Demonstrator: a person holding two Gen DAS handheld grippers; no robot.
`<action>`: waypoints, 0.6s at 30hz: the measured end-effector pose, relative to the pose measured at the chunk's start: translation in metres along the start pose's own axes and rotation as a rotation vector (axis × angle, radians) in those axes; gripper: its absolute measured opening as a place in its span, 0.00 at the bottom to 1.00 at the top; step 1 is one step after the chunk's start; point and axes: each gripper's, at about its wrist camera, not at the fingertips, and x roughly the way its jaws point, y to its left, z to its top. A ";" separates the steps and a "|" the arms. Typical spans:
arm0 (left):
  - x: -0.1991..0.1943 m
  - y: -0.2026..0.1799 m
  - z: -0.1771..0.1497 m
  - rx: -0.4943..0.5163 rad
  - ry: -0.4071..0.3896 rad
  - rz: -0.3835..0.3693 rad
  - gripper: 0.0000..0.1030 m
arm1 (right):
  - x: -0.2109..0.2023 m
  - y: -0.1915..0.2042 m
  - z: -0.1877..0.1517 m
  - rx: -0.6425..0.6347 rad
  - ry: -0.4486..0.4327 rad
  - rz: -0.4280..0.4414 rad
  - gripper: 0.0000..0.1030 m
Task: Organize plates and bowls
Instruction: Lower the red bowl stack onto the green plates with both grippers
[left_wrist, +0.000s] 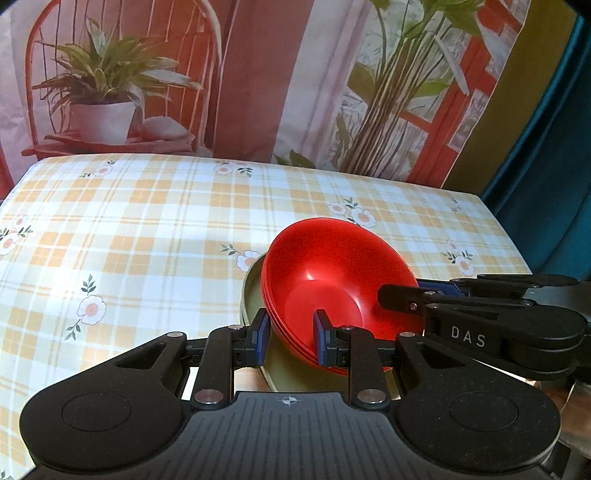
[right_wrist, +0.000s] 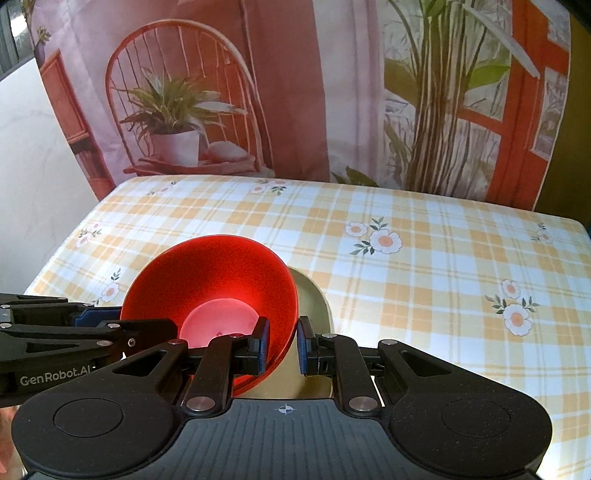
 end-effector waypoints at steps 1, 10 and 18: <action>0.001 0.001 0.000 -0.002 0.002 0.001 0.26 | 0.001 0.000 0.000 -0.001 0.002 0.000 0.14; 0.011 0.004 0.004 -0.002 0.013 0.001 0.26 | 0.013 0.001 -0.001 0.007 0.024 -0.015 0.14; 0.013 0.003 0.004 0.004 0.013 0.006 0.26 | 0.015 0.001 -0.002 0.007 0.023 -0.017 0.14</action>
